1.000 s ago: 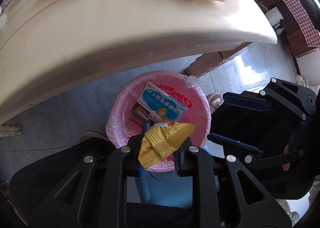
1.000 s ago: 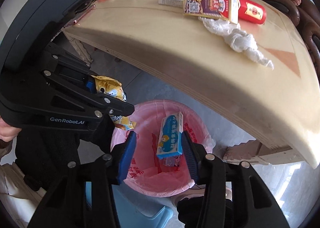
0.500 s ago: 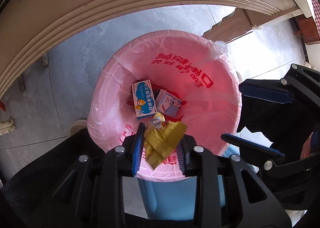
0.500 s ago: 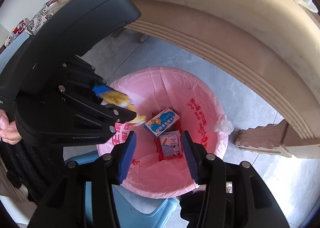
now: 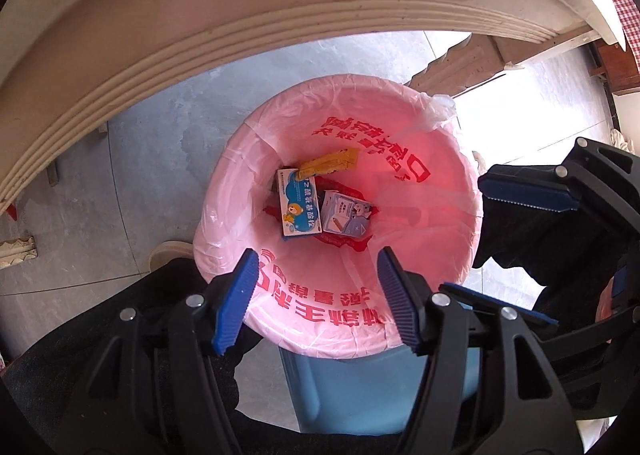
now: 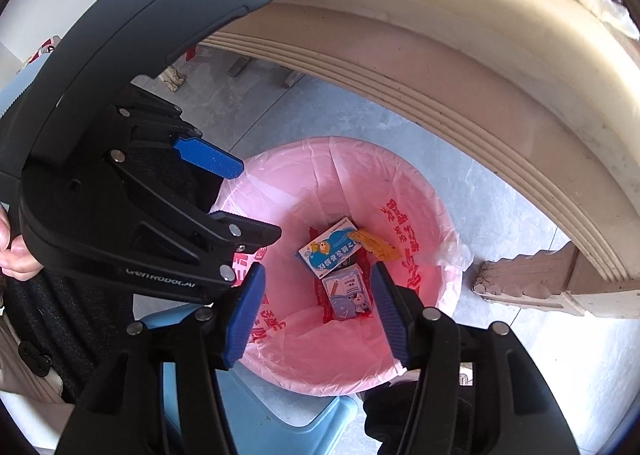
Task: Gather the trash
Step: 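Raise both open tools from the bin back above the table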
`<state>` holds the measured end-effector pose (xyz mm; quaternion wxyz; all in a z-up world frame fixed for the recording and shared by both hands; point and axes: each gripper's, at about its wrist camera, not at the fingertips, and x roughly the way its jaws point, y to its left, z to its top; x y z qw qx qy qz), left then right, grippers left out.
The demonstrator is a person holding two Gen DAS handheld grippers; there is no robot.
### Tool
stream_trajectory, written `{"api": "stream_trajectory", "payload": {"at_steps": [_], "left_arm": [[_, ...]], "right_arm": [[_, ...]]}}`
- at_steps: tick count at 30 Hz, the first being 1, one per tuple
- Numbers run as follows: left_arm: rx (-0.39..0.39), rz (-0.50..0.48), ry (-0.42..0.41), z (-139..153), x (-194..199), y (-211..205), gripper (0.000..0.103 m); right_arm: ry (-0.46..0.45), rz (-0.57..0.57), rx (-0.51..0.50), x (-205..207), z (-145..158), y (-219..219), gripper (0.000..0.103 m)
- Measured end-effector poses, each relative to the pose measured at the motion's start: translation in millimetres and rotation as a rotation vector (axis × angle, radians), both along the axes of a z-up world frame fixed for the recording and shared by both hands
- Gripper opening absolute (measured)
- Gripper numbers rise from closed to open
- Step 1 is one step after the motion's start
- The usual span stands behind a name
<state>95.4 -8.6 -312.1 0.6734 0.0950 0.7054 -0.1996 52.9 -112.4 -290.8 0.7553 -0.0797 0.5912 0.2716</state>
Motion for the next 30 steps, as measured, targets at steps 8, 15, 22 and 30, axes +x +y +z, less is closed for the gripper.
{"api": "stream_trajectory", "payload": {"at_steps": [8,15,22,30], "left_arm": [[-0.010,-0.005,-0.100,58,-14,12,0.061],[-0.052,-0.056,-0.248,155,-25,25,0.072],[-0.108,-0.055,-0.388,274,-15,35,0.084],[-0.114,-0.071,-0.502,364,4,38,0.090]], "right_arm": [[-0.069,0.002,0.037,-19,47,-2,0.055],[-0.227,0.023,0.149,-41,141,-7,0.075],[-0.379,0.000,0.255,-45,242,-31,0.096],[-0.545,-0.032,0.220,-34,325,-46,0.096]]}}
